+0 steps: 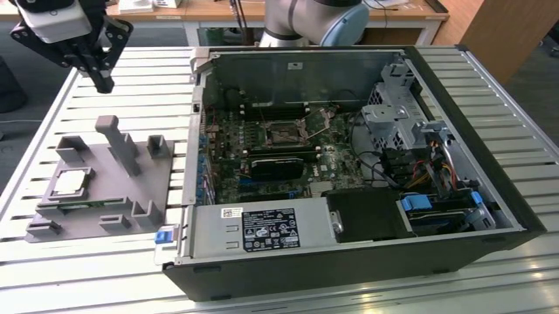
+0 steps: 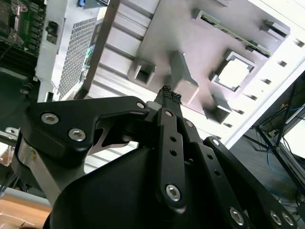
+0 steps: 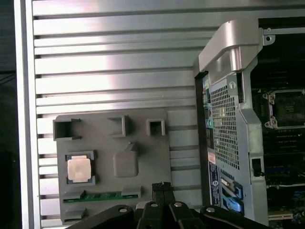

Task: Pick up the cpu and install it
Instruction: 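Reach for the cpu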

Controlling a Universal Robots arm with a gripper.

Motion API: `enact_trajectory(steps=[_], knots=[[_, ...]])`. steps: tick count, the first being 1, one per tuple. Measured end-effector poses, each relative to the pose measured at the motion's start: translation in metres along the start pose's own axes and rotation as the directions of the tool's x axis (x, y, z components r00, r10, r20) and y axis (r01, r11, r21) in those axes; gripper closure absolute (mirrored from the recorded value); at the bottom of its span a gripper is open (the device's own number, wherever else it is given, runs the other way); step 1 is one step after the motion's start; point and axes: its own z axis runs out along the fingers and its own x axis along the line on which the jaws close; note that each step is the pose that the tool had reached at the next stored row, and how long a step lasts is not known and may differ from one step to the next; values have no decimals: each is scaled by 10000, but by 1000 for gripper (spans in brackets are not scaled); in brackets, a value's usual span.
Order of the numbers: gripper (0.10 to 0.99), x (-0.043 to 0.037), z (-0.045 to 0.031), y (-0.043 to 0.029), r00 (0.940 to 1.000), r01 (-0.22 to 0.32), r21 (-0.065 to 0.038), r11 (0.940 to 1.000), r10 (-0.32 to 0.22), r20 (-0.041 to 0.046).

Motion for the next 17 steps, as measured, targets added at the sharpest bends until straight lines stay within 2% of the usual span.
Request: enact_trajectory(steps=[17], knots=[[980,754,44,-56,10000,-2,7,10000,2,-75]])
